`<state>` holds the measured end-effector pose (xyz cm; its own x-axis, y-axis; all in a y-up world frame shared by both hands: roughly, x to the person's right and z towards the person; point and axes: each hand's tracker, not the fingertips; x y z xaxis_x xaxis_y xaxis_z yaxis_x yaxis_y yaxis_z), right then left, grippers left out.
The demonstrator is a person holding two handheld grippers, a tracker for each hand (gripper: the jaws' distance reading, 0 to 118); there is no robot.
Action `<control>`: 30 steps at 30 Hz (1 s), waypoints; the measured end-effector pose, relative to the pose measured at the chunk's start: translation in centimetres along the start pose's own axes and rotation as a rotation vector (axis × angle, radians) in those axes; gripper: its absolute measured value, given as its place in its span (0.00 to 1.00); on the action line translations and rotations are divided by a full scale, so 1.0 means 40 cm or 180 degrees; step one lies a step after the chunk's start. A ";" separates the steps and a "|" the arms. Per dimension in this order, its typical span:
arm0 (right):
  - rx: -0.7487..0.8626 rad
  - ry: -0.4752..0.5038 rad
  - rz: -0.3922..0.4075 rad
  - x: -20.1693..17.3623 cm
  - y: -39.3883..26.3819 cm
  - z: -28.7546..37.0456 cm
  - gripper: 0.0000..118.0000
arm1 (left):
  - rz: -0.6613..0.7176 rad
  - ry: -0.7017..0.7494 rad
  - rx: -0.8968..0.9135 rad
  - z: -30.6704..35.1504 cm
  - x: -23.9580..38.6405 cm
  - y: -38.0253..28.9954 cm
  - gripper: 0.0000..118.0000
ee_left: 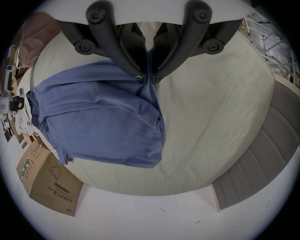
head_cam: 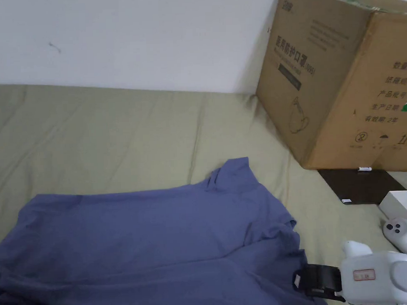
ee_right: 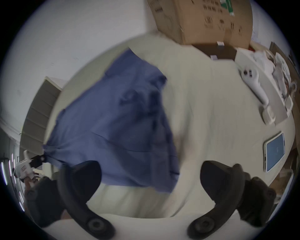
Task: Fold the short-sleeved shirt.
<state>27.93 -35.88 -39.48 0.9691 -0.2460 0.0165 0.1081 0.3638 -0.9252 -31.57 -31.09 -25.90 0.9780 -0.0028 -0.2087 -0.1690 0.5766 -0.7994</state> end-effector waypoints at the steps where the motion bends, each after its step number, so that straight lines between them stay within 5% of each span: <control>1: -0.0057 -0.0051 -0.0055 0.004 -0.012 -0.026 0.99 | -0.0011 0.0004 0.0000 0.004 0.000 0.003 0.05; 5: -0.0306 -0.0232 0.0068 0.011 -0.010 -0.092 0.97 | -0.0097 0.0055 -0.0018 0.001 0.001 0.002 0.05; 9: -0.0334 -0.0617 0.0619 -0.061 -0.024 -0.095 0.72 | -0.0153 0.0108 -0.0132 -0.027 0.003 -0.006 0.05; 12: -0.0185 -0.0441 0.0714 -0.099 -0.025 -0.074 0.15 | -0.0155 0.0125 -0.0159 -0.039 0.002 -0.012 0.05; 13: -0.0140 -0.0303 0.0754 -0.108 -0.022 -0.052 0.08 | -0.0171 0.0139 -0.0130 -0.040 0.001 -0.015 0.05; 20: 0.0063 -0.0284 0.0787 -0.087 -0.046 0.071 0.08 | -0.0100 0.0005 -0.0047 0.030 -0.017 -0.003 0.05; 24: 0.0005 -0.0169 0.0707 -0.061 -0.103 0.175 0.08 | -0.0458 0.0049 -0.0034 0.106 -0.024 -0.031 0.05; 30: -0.0310 -0.0134 0.0659 -0.023 -0.189 0.148 0.08 | -0.0157 -0.0211 -0.0488 0.083 -0.072 -0.153 0.05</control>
<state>27.53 -33.09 -30.27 0.9771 -0.1366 -0.1633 -0.1137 0.3138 -0.9427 -32.95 -31.90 -18.55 0.9906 0.0290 -0.1335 -0.1324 0.4456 -0.8854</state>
